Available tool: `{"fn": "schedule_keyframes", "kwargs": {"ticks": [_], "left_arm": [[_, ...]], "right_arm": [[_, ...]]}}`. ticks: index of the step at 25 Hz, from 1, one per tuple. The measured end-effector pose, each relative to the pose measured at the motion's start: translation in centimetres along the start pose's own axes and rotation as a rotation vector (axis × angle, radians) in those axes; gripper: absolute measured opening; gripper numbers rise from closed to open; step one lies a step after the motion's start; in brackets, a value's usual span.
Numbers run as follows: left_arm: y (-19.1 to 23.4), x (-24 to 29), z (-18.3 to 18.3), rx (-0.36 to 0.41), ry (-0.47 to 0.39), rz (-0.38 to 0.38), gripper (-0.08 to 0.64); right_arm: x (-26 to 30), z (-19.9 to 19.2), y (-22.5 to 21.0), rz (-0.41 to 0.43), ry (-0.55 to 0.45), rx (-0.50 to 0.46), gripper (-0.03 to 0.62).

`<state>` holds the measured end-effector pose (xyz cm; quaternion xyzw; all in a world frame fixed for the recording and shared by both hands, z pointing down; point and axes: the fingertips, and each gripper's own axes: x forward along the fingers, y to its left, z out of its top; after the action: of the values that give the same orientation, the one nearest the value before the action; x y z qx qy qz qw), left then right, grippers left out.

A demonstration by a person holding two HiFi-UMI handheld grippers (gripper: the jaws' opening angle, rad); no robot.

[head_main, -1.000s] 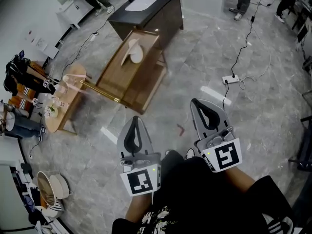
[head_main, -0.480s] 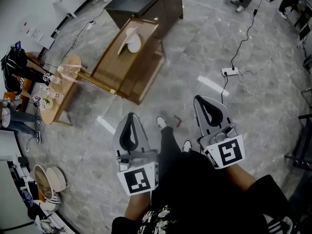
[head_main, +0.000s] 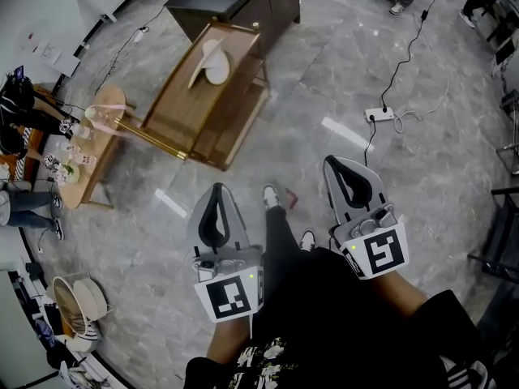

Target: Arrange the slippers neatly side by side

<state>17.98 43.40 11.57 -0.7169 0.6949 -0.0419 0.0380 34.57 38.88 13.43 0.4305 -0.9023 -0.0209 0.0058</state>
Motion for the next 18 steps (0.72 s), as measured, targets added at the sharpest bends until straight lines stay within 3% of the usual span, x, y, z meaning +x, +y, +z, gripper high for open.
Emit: {"fn": "schedule_keyframes", "kwargs": {"ticks": [18], "left_arm": [[2.0,9.3,0.3,0.047,0.0,-0.011,0.0]], "right_arm": [[8.7,-0.3,-3.9,-0.004,0.025,-0.004,-0.002]]}}
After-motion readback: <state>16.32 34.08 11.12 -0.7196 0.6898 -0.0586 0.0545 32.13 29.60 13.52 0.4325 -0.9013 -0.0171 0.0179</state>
